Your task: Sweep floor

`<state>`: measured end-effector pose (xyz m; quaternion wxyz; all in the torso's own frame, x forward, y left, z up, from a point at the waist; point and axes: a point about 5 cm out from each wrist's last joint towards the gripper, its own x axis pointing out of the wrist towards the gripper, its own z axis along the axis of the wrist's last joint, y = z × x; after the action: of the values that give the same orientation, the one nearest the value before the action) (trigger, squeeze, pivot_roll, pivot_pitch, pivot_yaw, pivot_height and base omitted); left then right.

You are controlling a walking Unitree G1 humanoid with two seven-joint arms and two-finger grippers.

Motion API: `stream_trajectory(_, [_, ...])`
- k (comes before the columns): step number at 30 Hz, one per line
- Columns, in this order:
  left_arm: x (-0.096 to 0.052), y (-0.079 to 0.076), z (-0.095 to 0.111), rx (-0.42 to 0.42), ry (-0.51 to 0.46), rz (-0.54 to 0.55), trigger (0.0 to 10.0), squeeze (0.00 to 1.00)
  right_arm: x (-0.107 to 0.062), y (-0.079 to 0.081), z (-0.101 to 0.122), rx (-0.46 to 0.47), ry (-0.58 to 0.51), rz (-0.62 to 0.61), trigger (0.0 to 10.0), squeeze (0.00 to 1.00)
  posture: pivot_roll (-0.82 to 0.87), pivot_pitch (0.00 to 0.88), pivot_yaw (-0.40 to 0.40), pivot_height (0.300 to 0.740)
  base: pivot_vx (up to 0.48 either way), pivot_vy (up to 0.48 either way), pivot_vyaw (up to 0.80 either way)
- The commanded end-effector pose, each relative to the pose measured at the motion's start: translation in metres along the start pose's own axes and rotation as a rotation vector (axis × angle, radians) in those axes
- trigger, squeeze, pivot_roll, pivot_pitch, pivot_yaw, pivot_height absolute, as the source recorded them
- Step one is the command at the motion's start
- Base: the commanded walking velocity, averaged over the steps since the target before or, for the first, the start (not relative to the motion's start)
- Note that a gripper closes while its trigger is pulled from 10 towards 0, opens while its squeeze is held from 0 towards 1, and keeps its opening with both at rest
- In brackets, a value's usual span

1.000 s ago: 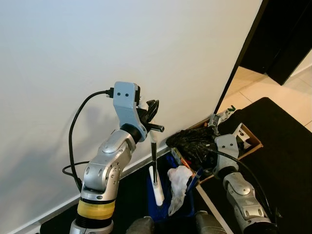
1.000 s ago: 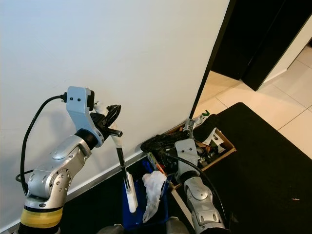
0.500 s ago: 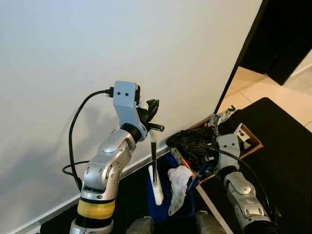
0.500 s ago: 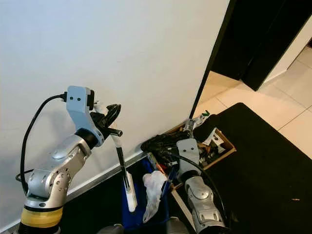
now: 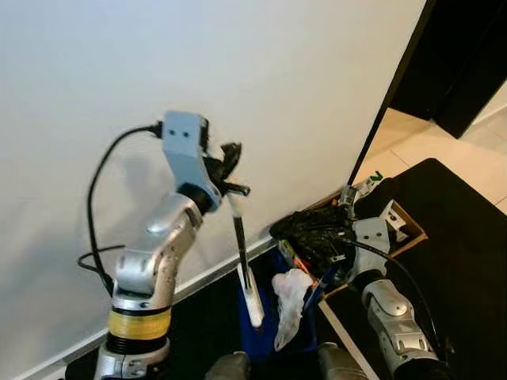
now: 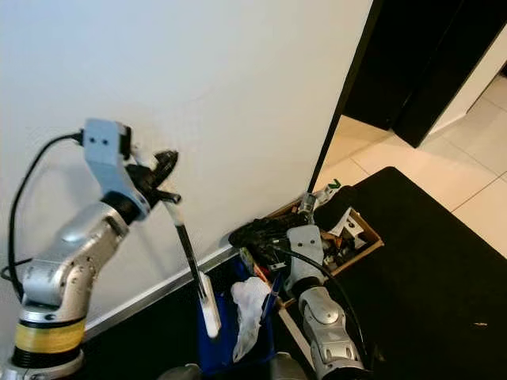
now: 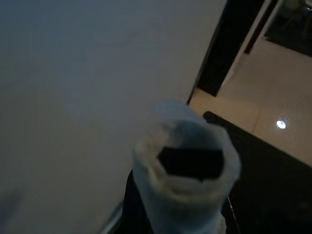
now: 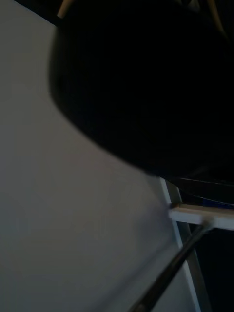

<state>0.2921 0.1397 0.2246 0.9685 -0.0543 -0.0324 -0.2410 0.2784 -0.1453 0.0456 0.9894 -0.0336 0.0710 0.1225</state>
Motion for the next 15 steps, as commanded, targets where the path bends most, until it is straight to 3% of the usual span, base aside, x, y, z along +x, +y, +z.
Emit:
stream_trajectory(1, [-0.009, -0.001, 0.011, 0.025, -0.008, -0.036, 10.0, 0.0, -0.001, 0.002, 0.004, -0.012, -0.029, 0.014, 10.0, 0.0, 0.14, 0.144, 0.055, 0.74, 0.0, 0.0, 0.0])
stream_trajectory(4, [-0.017, 0.01, 0.018, 0.055, 0.002, -0.012, 10.0, 0.0, -0.002, 0.002, 0.005, -0.014, -0.034, 0.023, 10.0, 0.0, 0.15, 0.144, 0.055, 0.74, 0.0, 0.0, 0.0])
stream_trajectory(9, [-0.027, 0.064, 0.007, 0.229, 0.125, 0.275, 10.0, 0.0, -0.006, 0.004, 0.028, -0.06, -0.109, 0.103, 10.0, 0.0, 0.15, 0.141, 0.042, 0.74, 0.0, 0.0, 0.0])
stream_trajectory(15, [-0.031, 0.081, -0.01, 0.215, 0.196, 0.399, 10.0, 0.0, -0.01, 0.003, 0.055, -0.061, -0.176, 0.155, 10.0, 0.0, 0.13, 0.137, 0.036, 0.74, 0.0, 0.0, 0.0])
